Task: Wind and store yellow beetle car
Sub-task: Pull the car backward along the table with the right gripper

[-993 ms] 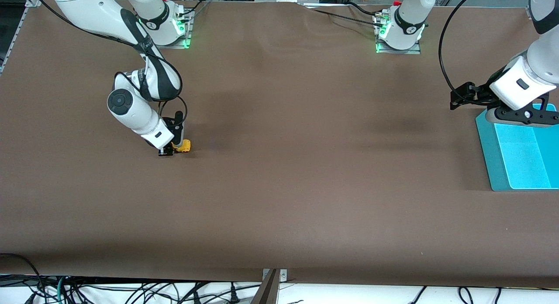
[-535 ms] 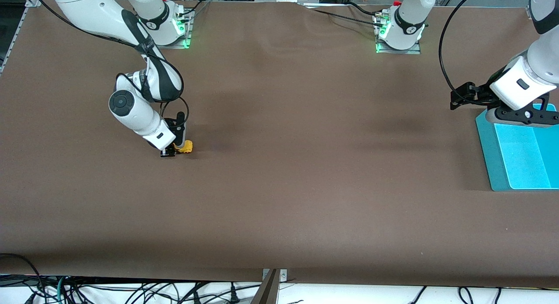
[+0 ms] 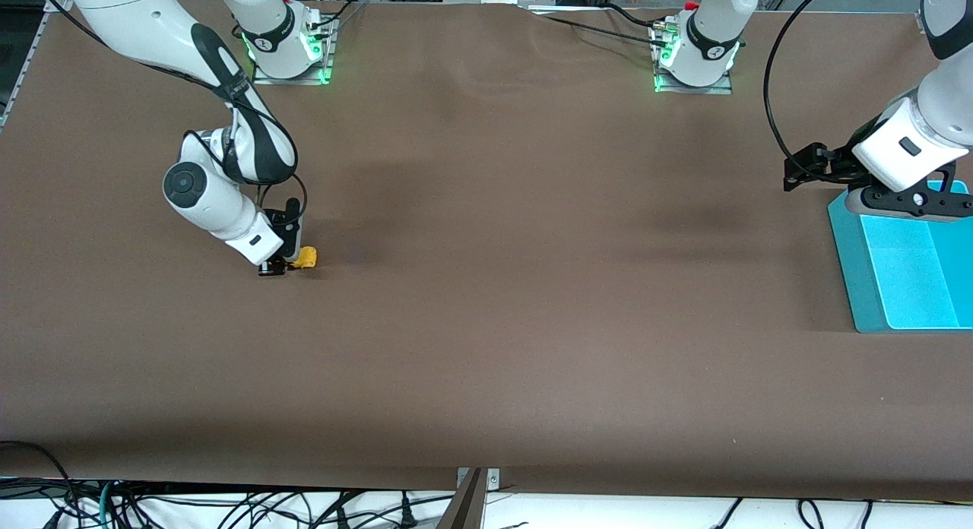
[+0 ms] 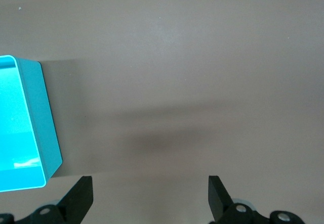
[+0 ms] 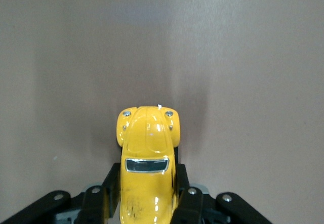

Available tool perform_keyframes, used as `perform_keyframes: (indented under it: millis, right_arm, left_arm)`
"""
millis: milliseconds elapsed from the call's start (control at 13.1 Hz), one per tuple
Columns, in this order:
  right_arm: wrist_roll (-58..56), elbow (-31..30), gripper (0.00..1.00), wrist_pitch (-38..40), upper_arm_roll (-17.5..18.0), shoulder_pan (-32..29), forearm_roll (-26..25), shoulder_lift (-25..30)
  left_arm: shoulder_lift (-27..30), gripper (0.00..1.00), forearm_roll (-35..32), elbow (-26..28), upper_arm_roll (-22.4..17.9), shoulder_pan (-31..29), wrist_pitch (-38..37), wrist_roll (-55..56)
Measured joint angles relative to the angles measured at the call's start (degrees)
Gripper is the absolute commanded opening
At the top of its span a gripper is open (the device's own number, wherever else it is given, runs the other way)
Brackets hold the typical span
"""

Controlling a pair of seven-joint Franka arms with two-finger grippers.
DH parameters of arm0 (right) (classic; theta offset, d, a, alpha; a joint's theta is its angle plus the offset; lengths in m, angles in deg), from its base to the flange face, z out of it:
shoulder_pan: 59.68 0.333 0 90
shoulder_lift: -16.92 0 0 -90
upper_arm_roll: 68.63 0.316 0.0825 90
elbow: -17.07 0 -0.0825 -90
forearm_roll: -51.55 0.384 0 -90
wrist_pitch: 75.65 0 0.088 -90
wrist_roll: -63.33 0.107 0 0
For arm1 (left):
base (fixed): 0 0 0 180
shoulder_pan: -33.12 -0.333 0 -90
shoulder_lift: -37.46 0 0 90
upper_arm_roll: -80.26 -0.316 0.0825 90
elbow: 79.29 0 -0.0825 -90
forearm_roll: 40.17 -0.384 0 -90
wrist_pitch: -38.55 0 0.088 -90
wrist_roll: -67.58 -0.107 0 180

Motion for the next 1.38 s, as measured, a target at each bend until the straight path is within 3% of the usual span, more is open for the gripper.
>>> perform_keyframes:
  millis: [1146, 1223, 1299, 1375]
  right_arm:
    - [-19.3, 0.6, 0.14, 2.2, 0.0, -14.6, 0.3, 0.0]
    - [-19.6, 0.7, 0.25, 2.7, 0.0, -15.0, 0.4, 0.0]
    - [-19.6, 0.8, 0.44, 3.1, 0.0, -15.1, 0.7, 0.0]
    - [-19.6, 0.9, 0.82, 3.5, 0.0, -15.1, 1.4, 0.0]
  left_arm:
    - [0.0, 1.00, 0.0, 0.0, 0.0, 0.0, 0.0, 0.0]
    - [0.0, 1.00, 0.0, 0.0, 0.0, 0.0, 0.0, 0.0]
    - [0.0, 1.00, 0.0, 0.0, 0.0, 0.0, 0.0, 0.0]
    - [0.0, 1.00, 0.0, 0.0, 0.0, 0.0, 0.0, 0.0]
